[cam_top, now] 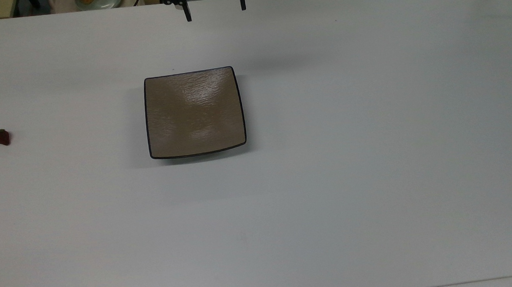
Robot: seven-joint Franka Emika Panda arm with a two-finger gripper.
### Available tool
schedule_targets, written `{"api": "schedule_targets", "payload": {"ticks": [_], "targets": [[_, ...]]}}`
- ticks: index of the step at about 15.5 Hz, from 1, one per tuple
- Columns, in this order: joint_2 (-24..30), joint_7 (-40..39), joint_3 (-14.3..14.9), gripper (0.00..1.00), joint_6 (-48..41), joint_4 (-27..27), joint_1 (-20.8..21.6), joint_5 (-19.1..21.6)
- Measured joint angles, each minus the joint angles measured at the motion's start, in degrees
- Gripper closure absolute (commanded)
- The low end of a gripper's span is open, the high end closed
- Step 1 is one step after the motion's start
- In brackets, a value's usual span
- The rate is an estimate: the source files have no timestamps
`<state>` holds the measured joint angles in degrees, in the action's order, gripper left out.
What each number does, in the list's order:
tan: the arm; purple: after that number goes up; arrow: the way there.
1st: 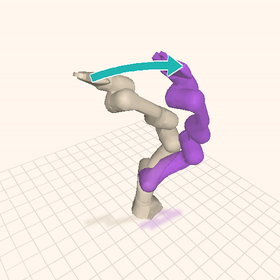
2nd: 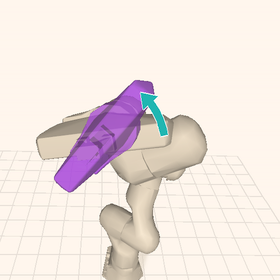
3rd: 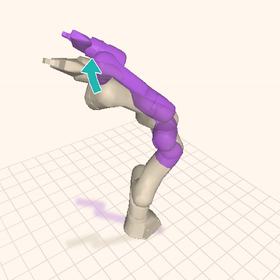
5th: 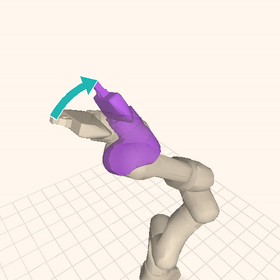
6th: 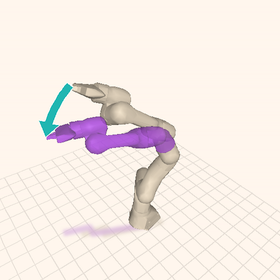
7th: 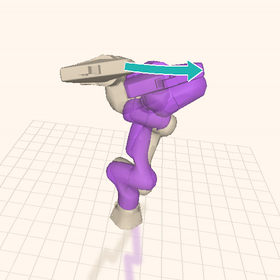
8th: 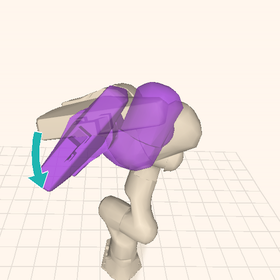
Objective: Strawberries on a ceramic plate
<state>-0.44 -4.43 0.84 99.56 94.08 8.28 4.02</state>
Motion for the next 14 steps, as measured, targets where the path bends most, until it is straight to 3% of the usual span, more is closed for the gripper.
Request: {"api": "schedule_targets", "payload": {"ticks": [14], "targets": [[-0.01, 0.05, 0.02, 0.00, 0.00, 0.01, -0.78, -0.01]]}}
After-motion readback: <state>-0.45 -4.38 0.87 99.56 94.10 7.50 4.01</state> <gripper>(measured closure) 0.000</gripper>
